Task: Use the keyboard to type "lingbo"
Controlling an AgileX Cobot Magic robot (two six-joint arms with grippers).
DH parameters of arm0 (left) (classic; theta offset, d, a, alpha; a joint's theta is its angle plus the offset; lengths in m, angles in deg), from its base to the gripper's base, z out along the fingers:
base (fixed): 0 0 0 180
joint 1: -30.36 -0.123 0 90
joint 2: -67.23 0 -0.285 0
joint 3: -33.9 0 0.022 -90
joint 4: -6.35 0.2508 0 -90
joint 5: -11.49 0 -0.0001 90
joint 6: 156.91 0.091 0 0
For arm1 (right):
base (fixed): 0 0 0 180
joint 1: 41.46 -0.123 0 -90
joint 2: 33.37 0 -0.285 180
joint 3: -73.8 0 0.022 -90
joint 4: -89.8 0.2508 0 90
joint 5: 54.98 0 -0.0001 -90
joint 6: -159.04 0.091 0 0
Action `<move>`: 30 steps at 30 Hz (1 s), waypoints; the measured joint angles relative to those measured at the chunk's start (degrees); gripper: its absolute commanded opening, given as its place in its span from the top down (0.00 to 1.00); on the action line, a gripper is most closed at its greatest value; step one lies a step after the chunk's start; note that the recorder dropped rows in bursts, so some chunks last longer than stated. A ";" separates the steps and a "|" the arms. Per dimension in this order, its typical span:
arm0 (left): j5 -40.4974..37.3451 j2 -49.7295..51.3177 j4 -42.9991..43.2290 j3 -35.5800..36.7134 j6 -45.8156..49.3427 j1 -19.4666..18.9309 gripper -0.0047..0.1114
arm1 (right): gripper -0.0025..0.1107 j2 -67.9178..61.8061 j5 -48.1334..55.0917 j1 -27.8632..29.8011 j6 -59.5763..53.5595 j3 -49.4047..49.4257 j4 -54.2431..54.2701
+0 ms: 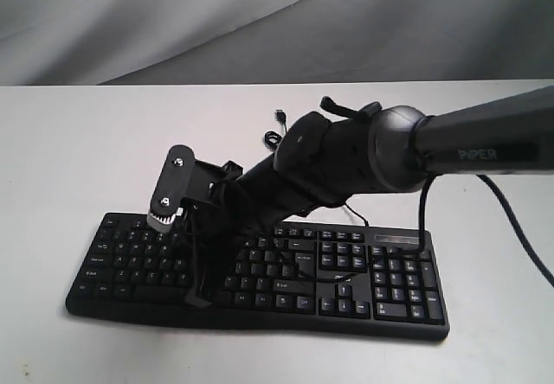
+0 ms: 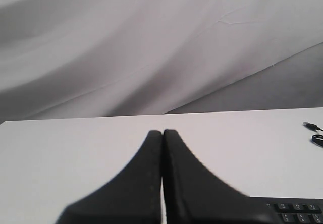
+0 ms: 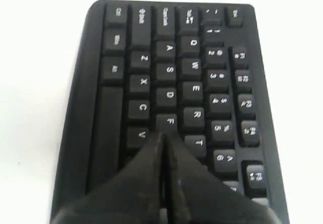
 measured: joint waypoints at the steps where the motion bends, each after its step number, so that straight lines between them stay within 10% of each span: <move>1: 0.00 0.00 0.00 0.00 0.00 0.00 0.96 | 0.98 -0.14 0.13 -0.16 0.24 -0.79 0.00; 30: 0.00 0.00 0.00 0.00 0.00 0.00 0.96 | 0.98 -6.14 0.93 -0.65 3.01 -5.19 -2.29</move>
